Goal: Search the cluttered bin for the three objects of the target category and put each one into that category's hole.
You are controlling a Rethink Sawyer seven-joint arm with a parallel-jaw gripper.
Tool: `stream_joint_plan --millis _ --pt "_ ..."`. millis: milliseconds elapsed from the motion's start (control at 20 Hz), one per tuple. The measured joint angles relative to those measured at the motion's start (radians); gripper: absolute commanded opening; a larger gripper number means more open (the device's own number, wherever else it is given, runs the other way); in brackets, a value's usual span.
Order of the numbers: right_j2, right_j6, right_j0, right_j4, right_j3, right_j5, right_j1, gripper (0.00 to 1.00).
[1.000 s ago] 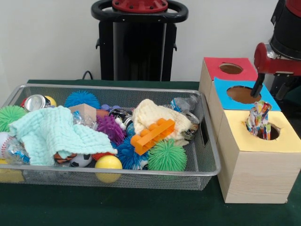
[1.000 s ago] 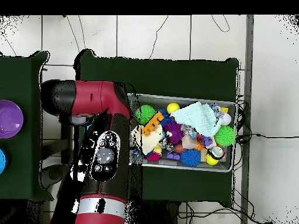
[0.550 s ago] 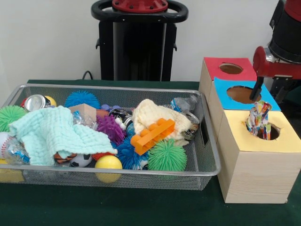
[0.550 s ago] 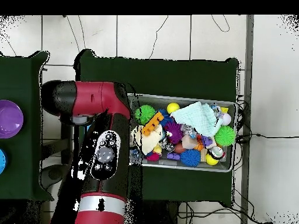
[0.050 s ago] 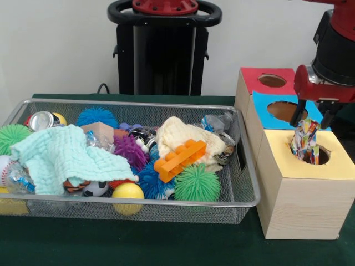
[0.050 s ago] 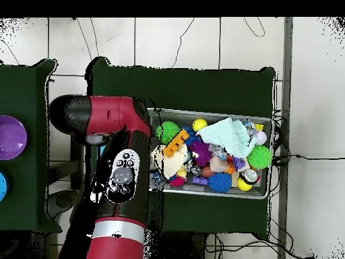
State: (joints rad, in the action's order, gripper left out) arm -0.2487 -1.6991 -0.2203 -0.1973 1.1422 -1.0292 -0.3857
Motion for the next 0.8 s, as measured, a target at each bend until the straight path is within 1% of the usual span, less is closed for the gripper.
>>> stream_joint_plan --millis 300,350,800 --pt "0.0 0.0 0.0 0.0 0.0 0.03 0.014 1.0" --pt "0.001 0.0 0.0 -0.001 0.0 0.034 0.017 0.0" --pt "0.0 0.0 -0.004 -0.001 0.0 0.034 0.017 0.0"
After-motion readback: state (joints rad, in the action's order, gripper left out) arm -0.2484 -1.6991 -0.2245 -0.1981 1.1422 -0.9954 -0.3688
